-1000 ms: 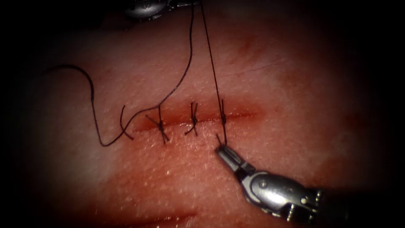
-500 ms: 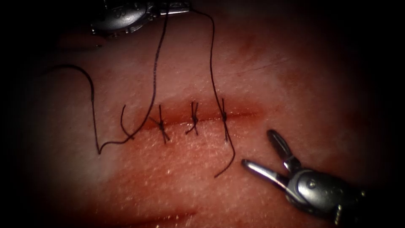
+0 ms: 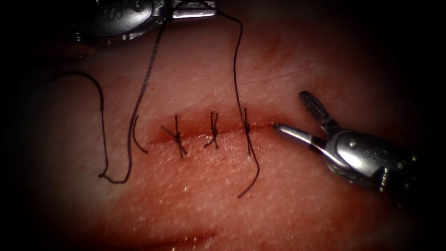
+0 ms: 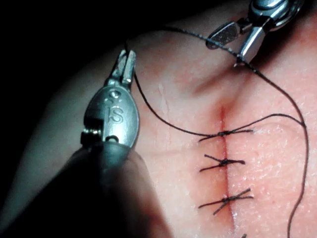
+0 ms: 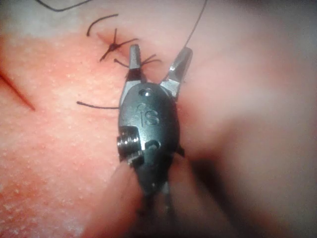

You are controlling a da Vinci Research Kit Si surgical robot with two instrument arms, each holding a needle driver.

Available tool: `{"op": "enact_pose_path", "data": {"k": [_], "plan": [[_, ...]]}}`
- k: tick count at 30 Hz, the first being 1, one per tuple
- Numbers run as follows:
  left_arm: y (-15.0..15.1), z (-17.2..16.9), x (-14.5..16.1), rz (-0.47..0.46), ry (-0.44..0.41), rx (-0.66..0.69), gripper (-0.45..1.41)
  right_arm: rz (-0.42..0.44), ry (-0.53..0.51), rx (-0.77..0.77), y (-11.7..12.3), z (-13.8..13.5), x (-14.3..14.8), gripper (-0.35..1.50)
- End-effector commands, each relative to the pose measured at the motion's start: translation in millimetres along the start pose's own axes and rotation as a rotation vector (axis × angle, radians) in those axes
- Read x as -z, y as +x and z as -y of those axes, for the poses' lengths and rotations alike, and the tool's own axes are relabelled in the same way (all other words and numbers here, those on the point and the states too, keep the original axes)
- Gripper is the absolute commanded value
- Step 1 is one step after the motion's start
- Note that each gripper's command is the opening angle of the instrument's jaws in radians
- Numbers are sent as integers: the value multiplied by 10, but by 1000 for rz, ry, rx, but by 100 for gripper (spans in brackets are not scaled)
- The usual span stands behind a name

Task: Wound Closure
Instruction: Pull long end taut with left grasper, then cut suture with blades on the right tool

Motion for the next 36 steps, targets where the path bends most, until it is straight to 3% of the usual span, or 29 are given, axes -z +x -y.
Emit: {"op": "enact_pose_path", "data": {"k": [1,8,13,17,36], "plan": [[3,5,-5,1,3,-7,-45,14,4,1,0,6,-21,130],[30,5,-6,-8,-3,-29,-45,44,1,52,-1,22,-50,130],[43,4,-6,-15,-7,-36,-45,83,-6,76,-9,30,-65,106],[52,4,-6,-21,-10,-44,-45,97,-38,102,-20,34,-80,103],[63,-6,-7,-31,-15,-49,-45,77,-104,145,-29,34,-135,83]]}}
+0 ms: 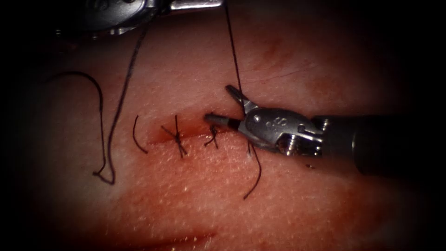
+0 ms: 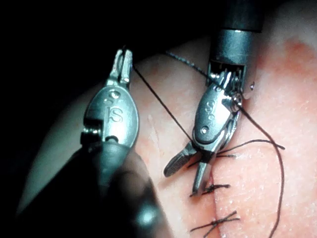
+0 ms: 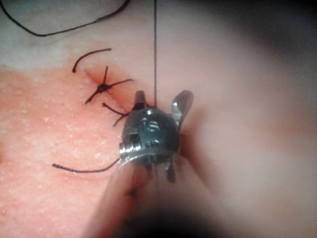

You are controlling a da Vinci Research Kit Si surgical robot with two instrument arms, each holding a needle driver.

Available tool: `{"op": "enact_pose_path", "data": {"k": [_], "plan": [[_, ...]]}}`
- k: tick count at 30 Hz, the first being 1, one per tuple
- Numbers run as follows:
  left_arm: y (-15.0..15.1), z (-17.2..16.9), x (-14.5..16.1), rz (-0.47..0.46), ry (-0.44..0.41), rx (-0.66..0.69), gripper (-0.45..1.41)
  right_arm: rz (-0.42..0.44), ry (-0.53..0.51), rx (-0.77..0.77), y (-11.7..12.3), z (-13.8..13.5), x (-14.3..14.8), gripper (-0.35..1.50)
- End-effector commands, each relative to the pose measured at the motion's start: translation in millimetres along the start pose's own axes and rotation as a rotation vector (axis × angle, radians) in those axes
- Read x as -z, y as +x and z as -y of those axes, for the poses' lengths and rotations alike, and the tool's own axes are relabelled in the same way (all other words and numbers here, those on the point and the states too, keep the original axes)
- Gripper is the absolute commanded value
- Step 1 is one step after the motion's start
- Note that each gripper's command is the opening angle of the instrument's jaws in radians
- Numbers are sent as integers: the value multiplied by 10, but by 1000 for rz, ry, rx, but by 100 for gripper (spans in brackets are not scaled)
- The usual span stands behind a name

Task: Wound Closure
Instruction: Cut suture with blades on the right tool

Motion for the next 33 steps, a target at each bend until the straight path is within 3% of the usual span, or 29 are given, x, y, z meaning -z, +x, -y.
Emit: {"op": "enact_pose_path", "data": {"k": [1,5,6,7,12,18,21,22,23,25,28,33], "plan": [[-3,5,-5,-2,0,-3,-45,-4,-2,-1,1,2,-10,81],[-2,2,-5,-3,-1,-6,-45,-7,-2,-2,1,2,-13,76],[-2,0,-5,-3,-1,-8,-45,-20,-8,-4,1,1,-14,-9],[-2,-1,-5,-4,-1,-9,-45,-23,-9,-10,2,1,-14,-35],[-3,-5,-6,-2,-4,-13,-45,-61,-17,-118,13,3,-7,-35],[-4,-10,-3,-4,-6,-18,-45,-84,-7,-104,23,3,13,-35],[-4,-14,3,-7,-12,-22,-45,-63,15,31,22,-11,25,106],[-3,-17,5,-8,-13,-24,-45,-64,27,50,21,-19,31,119],[-3,-21,7,-12,-17,-29,-45,-65,41,69,20,-31,38,130],[-2,-29,9,-23,-24,-37,-45,-60,42,84,16,-50,51,131],[2,-50,6,-44,-34,-50,-45,-49,-17,101,10,-85,73,143],[15,-100,-11,-114,-66,-39,-45,-66,-80,125,7,-146,108,148]]}}
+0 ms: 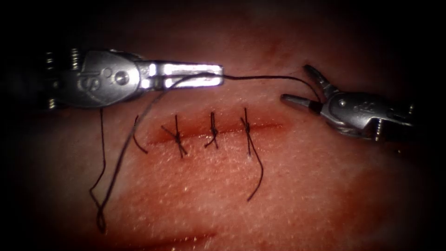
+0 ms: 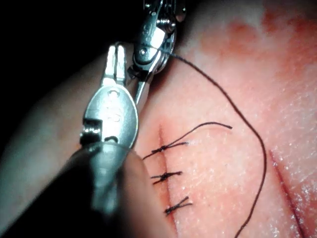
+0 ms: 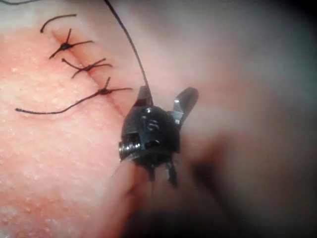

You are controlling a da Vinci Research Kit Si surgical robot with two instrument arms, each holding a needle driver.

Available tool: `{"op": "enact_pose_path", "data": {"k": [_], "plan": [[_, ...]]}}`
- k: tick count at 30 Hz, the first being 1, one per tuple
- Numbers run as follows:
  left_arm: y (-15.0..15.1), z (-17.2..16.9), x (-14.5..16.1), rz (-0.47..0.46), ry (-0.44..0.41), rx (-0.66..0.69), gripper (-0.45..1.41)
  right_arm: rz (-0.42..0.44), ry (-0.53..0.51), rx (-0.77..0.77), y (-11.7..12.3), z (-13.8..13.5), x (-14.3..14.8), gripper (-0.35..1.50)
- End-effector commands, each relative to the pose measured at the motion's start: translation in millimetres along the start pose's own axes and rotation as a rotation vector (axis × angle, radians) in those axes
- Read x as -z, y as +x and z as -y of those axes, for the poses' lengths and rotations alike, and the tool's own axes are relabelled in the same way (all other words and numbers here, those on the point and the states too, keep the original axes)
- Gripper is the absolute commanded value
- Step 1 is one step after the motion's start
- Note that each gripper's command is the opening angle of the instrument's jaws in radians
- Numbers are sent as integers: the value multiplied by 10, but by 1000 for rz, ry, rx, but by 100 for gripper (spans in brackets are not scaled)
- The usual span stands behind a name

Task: Wound Closure
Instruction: Release grip on suture with left jaws

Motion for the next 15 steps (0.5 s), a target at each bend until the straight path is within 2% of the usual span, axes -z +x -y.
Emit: {"op": "enact_pose_path", "data": {"k": [1,5,9,13,15], "plan": [[-4,-4,-10,-19,-9,5,-45,-1,-14,3,-4,-21,2,148],[-3,-43,-28,-74,-56,19,-45,7,-65,50,-7,-53,19,148],[-16,-87,-41,-110,-108,49,-45,10,-97,72,-10,-77,32,148],[-39,-128,-54,-113,-165,81,-45,21,-118,83,-12,-88,35,148],[-63,-159,-62,-101,-225,111,-45,24,-126,88,-10,-85,32,148]]}}
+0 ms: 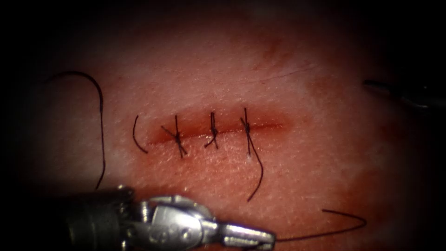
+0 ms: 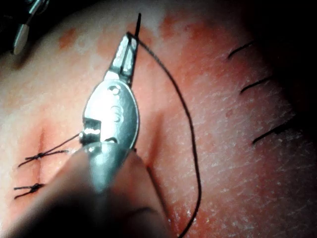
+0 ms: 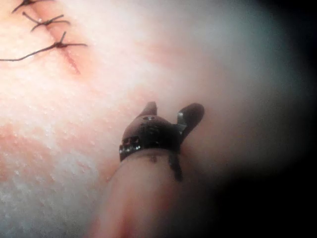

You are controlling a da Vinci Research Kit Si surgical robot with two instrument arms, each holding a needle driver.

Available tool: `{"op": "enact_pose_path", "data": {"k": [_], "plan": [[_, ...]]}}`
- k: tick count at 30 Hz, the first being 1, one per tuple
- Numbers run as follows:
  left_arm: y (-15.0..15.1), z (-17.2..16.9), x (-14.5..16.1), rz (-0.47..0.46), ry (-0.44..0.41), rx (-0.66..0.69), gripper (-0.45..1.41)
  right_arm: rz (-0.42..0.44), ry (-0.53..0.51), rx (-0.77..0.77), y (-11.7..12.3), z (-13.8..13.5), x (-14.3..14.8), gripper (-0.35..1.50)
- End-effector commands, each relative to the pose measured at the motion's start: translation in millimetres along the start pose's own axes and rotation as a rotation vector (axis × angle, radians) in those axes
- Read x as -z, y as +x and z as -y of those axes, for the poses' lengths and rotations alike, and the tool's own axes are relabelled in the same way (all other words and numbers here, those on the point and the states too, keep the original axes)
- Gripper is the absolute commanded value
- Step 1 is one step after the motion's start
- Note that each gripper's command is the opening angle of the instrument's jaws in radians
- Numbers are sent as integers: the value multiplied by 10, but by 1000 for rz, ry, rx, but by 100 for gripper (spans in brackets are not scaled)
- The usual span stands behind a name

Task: Wound Closure
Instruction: Release grip on suture with left jaws

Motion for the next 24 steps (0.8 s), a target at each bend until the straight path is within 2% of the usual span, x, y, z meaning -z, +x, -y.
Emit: {"op": "enact_pose_path", "data": {"k": [1,5,8,9,10,12,15,18,21,23,24], "plan": [[-14,-5,-5,7,-13,9,-45,-5,1,0,3,9,-10,148],[-47,-34,-11,39,-79,85,-45,-18,12,2,8,22,-15,148],[-70,-48,-14,82,-132,124,57,-26,19,6,11,31,-19,148],[-75,-50,-13,92,-150,135,77,-30,15,11,12,35,-20,148],[-82,-49,-9,133,-152,140,108,-33,24,12,14,41,-21,148],[-81,-40,-2,184,-91,142,123,-28,31,14,14,48,-22,148],[-71,-22,9,234,-1,158,133,-27,39,17,13,55,-23,148],[-48,8,31,275,145,203,138,-21,41,22,10,59,-22,148],[-33,23,49,315,259,234,124,-20,42,23,8,59,-22,148],[-28,27,60,343,295,248,118,-20,42,23,8,60,-21,148],[-26,28,65,360,313,254,108,-21,42,29,8,60,-21,148]]}}
